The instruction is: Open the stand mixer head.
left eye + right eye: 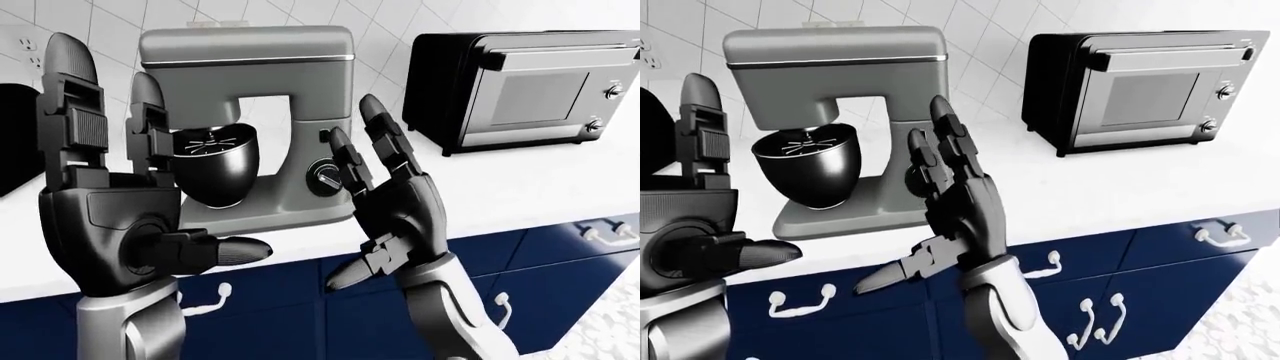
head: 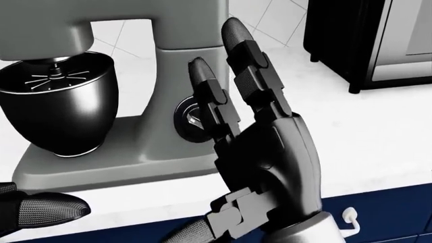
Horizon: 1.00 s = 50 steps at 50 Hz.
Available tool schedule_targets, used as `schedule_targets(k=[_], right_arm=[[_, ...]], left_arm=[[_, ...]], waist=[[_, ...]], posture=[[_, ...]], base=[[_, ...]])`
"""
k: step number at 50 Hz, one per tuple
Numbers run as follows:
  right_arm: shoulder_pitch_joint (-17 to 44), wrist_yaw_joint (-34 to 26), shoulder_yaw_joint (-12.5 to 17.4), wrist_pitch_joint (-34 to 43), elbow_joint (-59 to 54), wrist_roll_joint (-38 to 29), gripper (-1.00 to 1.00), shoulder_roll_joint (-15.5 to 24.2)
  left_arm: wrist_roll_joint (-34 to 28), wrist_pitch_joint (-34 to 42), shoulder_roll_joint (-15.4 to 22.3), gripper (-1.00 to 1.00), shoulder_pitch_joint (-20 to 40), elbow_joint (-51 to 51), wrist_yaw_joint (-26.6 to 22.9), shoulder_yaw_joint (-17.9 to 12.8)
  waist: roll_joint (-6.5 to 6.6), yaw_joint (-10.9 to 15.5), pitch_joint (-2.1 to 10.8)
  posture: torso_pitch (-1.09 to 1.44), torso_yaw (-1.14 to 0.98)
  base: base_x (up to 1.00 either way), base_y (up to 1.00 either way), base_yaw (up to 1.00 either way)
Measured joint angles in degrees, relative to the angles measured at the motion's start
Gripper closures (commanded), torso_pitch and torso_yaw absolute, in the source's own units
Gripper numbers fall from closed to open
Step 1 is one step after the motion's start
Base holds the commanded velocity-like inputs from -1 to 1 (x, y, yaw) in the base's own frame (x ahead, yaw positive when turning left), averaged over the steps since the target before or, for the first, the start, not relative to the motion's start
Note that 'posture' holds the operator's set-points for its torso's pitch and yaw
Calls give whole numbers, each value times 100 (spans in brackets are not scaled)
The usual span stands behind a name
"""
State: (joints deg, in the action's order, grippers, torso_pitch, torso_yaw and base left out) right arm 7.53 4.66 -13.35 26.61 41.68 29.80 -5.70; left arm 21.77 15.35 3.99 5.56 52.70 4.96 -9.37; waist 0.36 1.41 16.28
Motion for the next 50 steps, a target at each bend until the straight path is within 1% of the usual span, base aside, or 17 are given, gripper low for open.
schedule_targets(k=[12, 21, 39, 50], right_arm=[[95, -70, 49, -86, -302, -30, -100, -35], [179, -158, 155, -196, -558, -63, -100, -38], [191, -249, 139, -304, -768, -145, -100, -66], [265, -271, 208, -348, -931, -154, -100, -78]], left_arm=[[14, -4, 6, -100, 3, -8, 3, -16], [21, -26, 5, -100, -2, -38, -4, -19], [25, -38, 13, -100, 21, -67, 7, -21], [27, -27, 13, -100, 16, -41, 14, -21]], waist=[[4, -6, -8], [6, -5, -11], [8, -2, -13], [12, -2, -13]], posture=[[-35, 0], [-35, 0], [-35, 0], [-35, 0]], base=[[0, 0, 0], [0, 0, 0], [0, 0, 0], [0, 0, 0]])
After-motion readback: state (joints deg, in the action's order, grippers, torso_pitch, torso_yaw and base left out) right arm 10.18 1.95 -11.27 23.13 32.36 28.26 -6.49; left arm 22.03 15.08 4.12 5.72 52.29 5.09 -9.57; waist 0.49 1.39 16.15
